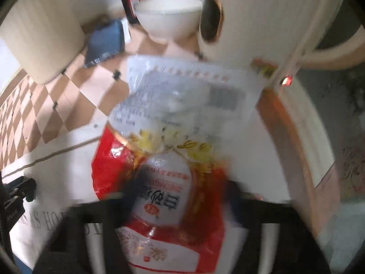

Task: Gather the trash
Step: 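Grasp the dark green cap with the left tool while the right grasps the red-white snack bag, then carry the green cap and snack bag over the bin and open both tools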

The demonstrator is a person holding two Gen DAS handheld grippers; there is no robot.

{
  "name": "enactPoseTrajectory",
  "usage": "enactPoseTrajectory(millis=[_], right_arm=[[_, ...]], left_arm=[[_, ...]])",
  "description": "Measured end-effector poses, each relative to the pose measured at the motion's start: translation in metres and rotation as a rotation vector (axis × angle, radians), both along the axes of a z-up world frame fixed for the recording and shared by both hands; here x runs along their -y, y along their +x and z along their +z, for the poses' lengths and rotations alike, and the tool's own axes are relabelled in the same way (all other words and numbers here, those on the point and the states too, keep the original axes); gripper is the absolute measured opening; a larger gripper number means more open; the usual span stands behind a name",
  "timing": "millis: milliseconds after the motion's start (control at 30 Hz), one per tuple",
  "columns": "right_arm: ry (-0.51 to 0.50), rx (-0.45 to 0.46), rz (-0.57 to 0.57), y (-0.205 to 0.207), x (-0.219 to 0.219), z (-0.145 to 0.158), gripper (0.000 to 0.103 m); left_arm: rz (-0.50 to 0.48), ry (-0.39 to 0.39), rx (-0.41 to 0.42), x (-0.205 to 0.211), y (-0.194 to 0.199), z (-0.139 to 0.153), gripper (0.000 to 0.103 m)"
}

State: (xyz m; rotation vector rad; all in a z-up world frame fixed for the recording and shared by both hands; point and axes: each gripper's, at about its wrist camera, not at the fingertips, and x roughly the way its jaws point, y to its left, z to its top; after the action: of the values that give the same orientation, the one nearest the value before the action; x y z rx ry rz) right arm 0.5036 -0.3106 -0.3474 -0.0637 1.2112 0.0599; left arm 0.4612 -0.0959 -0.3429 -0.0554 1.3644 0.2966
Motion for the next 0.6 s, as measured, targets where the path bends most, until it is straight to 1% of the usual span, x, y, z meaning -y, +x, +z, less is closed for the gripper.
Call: enactPoseTrajectory(millis=[33,67,100,167,267,333,400,433,467,533,600], right_arm=[[0.016,0.006,0.001,-0.001,0.002,0.002,0.028],[0.062,0.011,-0.005,-0.002,0.006,0.005,0.013],[0.088,0.016,-0.006,-0.004,0.009,0.007,0.008],[0.120,0.051,-0.009,-0.010,0.012,0.018,0.008],[0.157,0.130,0.001,-0.029,0.012,0.047,0.008],[0.184,0.188,0.010,-0.048,0.010,0.072,0.008],[0.201,0.225,0.023,-0.066,0.005,0.093,0.008],[0.206,0.236,0.031,-0.069,0.003,0.102,0.008],[0.217,0.250,0.038,-0.081,-0.001,0.112,0.008],[0.228,0.269,0.061,-0.108,-0.011,0.128,0.008],[0.229,0.295,0.086,-0.142,-0.024,0.143,0.008]], left_arm=[[-0.001,0.002,0.007,-0.001,-0.004,0.004,0.019],[-0.003,0.008,0.018,0.000,-0.008,0.010,0.019],[-0.010,0.017,0.031,0.001,-0.014,0.018,0.019],[-0.011,0.021,0.059,0.001,-0.025,0.032,0.018],[-0.004,0.026,0.113,-0.002,-0.045,0.059,0.018],[-0.003,0.036,0.160,-0.005,-0.063,0.082,0.018],[-0.001,0.039,0.197,-0.011,-0.083,0.100,0.018],[-0.001,0.040,0.214,-0.017,-0.088,0.107,0.017],[0.002,0.046,0.241,-0.028,-0.104,0.115,0.017],[0.007,0.048,0.271,-0.042,-0.123,0.125,0.017],[0.015,0.043,0.294,-0.054,-0.156,0.132,0.017]])
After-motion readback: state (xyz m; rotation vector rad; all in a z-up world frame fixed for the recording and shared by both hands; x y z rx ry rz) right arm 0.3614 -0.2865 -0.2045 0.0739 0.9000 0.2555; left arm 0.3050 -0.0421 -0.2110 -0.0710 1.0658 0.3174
